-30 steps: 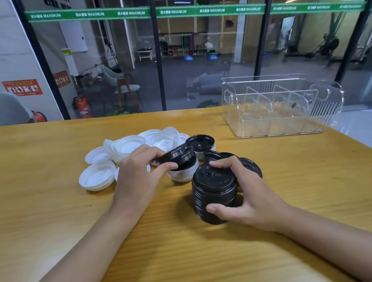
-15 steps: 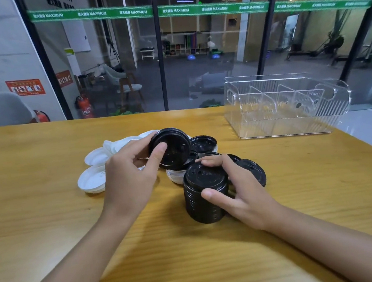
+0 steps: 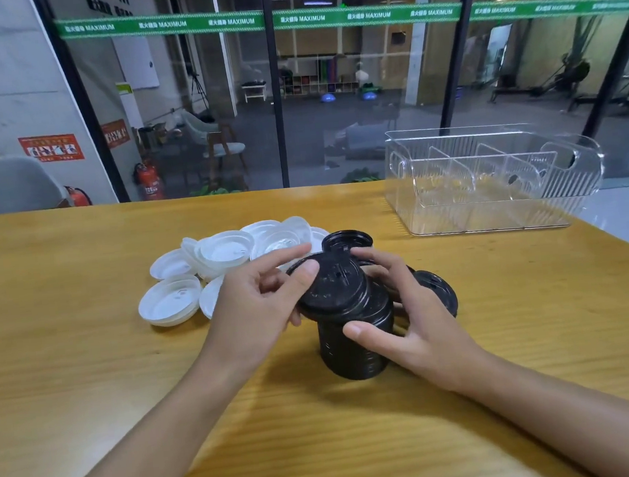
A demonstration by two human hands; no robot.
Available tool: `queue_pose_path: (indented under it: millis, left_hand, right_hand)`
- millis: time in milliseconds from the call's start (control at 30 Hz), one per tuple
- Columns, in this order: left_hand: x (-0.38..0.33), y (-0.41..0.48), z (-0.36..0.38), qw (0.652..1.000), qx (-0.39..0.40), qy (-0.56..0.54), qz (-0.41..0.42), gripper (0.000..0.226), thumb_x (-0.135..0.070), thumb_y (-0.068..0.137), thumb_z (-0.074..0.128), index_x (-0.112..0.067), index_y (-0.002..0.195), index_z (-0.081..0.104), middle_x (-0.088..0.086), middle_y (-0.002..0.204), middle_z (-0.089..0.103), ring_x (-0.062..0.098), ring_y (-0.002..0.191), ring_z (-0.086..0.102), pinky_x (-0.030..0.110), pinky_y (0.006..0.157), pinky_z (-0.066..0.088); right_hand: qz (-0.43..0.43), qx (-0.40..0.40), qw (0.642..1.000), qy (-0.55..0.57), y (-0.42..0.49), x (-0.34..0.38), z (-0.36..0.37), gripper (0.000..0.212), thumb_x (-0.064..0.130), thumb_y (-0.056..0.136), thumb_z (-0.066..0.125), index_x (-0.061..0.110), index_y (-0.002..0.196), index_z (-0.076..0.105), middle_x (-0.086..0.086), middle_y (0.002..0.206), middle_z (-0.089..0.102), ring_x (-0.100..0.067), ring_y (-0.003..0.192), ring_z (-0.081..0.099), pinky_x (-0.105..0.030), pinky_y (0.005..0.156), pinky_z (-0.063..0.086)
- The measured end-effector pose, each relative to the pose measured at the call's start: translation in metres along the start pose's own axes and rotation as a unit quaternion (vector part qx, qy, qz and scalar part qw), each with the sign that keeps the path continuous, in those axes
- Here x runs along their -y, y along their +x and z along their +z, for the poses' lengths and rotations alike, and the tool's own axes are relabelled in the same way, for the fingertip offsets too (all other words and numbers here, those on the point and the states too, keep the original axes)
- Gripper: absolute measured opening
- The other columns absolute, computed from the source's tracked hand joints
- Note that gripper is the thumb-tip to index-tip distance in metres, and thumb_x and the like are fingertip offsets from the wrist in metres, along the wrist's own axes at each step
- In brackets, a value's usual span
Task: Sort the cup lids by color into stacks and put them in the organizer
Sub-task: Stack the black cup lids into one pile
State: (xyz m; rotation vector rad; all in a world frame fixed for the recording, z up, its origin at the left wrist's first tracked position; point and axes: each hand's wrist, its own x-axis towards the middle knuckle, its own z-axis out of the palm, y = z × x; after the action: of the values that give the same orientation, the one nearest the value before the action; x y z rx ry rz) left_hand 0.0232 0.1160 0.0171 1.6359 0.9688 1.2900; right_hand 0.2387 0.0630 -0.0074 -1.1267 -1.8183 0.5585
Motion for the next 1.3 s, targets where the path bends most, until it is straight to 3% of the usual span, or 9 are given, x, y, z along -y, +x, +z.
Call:
queue_pose_path:
  millis: [200, 300, 433, 600, 667, 767, 933, 1067, 1300]
  left_hand:
    - [0.005, -0.008, 0.005, 0.992, 0.017, 0.117, 0.038, 0.010, -0.034, 0.099, 0.070, -0.032, 0.098, 0.080, 0.009, 0.053, 0.052, 0.013, 0.052, 0.046, 0.037, 0.061, 0.045]
    - [0.003, -0.011, 0.005, 0.987, 0.006, 0.151, 0.059, 0.020, -0.052, 0.093, 0.071, -0.034, 0.095, 0.079, -0.009, 0.052, 0.045, 0.007, 0.052, 0.043, 0.025, 0.060, 0.040]
    - [-0.003, -0.013, 0.003, 0.975, -0.001, 0.198, 0.101, 0.055, -0.075, 0.069, 0.071, -0.038, 0.109, 0.078, -0.013, 0.085, 0.058, 0.006, 0.080, 0.058, 0.008, 0.071, 0.039]
    - [-0.002, -0.013, 0.006, 0.980, 0.067, 0.161, 0.092, 0.060, -0.063, 0.073, 0.073, -0.041, 0.128, 0.069, -0.020, 0.112, 0.071, 0.007, 0.107, 0.066, 0.019, 0.084, 0.047]
    - [-0.004, -0.013, 0.001, 0.980, 0.106, 0.136, 0.095, 0.060, -0.046, 0.079, 0.075, -0.041, 0.138, 0.061, -0.025, 0.126, 0.070, 0.007, 0.120, 0.064, 0.029, 0.094, 0.050]
    - [-0.007, -0.013, -0.002, 0.978, 0.146, 0.106, 0.102, 0.067, -0.019, 0.082, 0.069, -0.037, 0.144, 0.054, -0.023, 0.137, 0.067, 0.005, 0.133, 0.058, 0.024, 0.102, 0.047]
    - [-0.001, -0.014, 0.001, 0.982, 0.138, 0.084, 0.099, 0.064, -0.042, 0.079, 0.070, -0.038, 0.142, 0.058, -0.016, 0.138, 0.065, 0.007, 0.135, 0.057, 0.025, 0.107, 0.048]
    - [0.001, -0.013, 0.006, 0.990, 0.072, 0.077, 0.089, 0.064, -0.057, 0.069, 0.083, -0.038, 0.129, 0.067, -0.013, 0.115, 0.070, 0.005, 0.120, 0.066, 0.016, 0.100, 0.052]
    - [-0.006, -0.010, 0.000, 0.983, 0.141, 0.063, 0.095, 0.066, -0.021, 0.081, 0.083, -0.033, 0.141, 0.059, -0.015, 0.130, 0.073, 0.011, 0.129, 0.064, 0.035, 0.104, 0.051]
  right_hand:
    - [-0.016, 0.008, 1.000, 0.007, 0.000, 0.000, -0.002, 0.070, 0.036, 0.091, 0.077, 0.032, 0.154, 0.045, 0.017, 0.138, 0.065, -0.008, 0.128, 0.064, -0.016, 0.102, 0.048]
    - [-0.020, 0.005, 1.000, 0.003, -0.001, -0.001, -0.002, 0.067, 0.035, 0.092, 0.078, 0.032, 0.152, 0.047, 0.017, 0.137, 0.066, -0.010, 0.127, 0.065, -0.018, 0.101, 0.050]
    - [-0.022, 0.001, 1.000, -0.002, 0.000, -0.002, -0.002, 0.068, 0.035, 0.091, 0.077, 0.032, 0.152, 0.047, 0.016, 0.137, 0.066, -0.011, 0.126, 0.065, -0.026, 0.102, 0.053]
    - [-0.013, 0.011, 1.000, 0.012, -0.001, -0.001, -0.003, 0.086, 0.028, 0.091, 0.081, 0.034, 0.161, 0.030, 0.013, 0.139, 0.066, -0.010, 0.130, 0.064, -0.028, 0.108, 0.050]
    - [-0.001, 0.015, 1.000, 0.021, -0.001, -0.001, -0.004, 0.092, 0.028, 0.089, 0.081, 0.038, 0.162, 0.025, 0.012, 0.139, 0.066, -0.011, 0.129, 0.064, -0.032, 0.109, 0.049]
    - [-0.004, 0.018, 1.000, 0.010, -0.001, -0.001, -0.005, 0.079, 0.030, 0.089, 0.078, 0.035, 0.156, 0.036, 0.018, 0.138, 0.066, -0.011, 0.131, 0.063, -0.037, 0.108, 0.052]
    - [-0.002, 0.011, 1.000, 0.018, -0.003, -0.001, -0.004, 0.066, 0.031, 0.090, 0.078, 0.032, 0.147, 0.045, 0.014, 0.135, 0.067, -0.016, 0.127, 0.065, -0.045, 0.104, 0.054]
    - [-0.006, 0.004, 1.000, 0.022, -0.003, -0.002, -0.003, 0.062, 0.032, 0.090, 0.077, 0.030, 0.145, 0.048, 0.009, 0.132, 0.067, -0.019, 0.124, 0.067, -0.040, 0.102, 0.055]
    - [0.002, 0.021, 1.000, 0.008, -0.002, -0.002, -0.005, 0.083, 0.038, 0.090, 0.079, 0.039, 0.159, 0.033, 0.019, 0.140, 0.064, -0.014, 0.135, 0.060, -0.043, 0.111, 0.049]
